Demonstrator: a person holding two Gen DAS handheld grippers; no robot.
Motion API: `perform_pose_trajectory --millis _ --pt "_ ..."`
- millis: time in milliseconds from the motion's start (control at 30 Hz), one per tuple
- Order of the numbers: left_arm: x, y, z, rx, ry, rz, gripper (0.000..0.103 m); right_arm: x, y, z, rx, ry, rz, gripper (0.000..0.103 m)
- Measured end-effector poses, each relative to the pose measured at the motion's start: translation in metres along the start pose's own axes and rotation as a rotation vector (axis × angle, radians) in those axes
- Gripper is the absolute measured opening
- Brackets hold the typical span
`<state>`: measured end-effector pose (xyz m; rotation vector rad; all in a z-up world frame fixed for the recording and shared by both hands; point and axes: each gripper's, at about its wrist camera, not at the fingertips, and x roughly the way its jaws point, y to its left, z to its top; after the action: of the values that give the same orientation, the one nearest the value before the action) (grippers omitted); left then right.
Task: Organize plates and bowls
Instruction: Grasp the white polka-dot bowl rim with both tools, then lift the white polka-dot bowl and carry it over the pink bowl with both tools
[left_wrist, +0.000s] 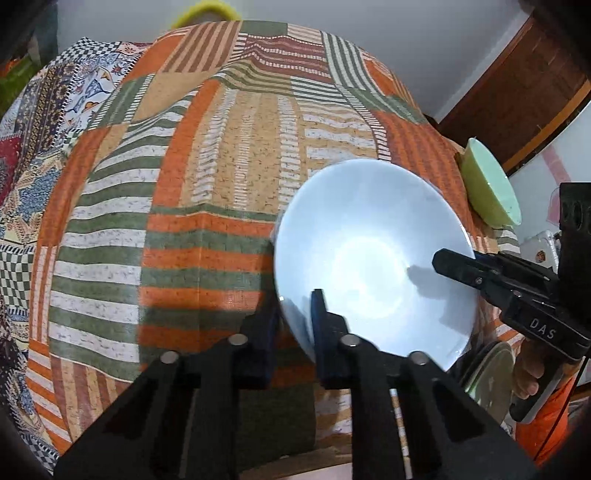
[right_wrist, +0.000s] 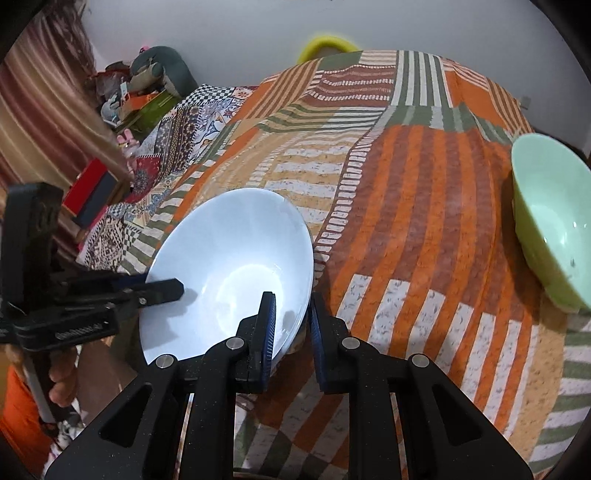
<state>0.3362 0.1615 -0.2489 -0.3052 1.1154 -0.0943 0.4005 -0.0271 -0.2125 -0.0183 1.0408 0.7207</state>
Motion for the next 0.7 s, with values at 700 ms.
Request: perform_pose_trajectory --millis 700 --pt "-0.088 -0.036 -0.029 0.048 -0.160 0.014 0.011 -0.064 0.042 -0.015 -0.029 -0.126 -0.072 0.016"
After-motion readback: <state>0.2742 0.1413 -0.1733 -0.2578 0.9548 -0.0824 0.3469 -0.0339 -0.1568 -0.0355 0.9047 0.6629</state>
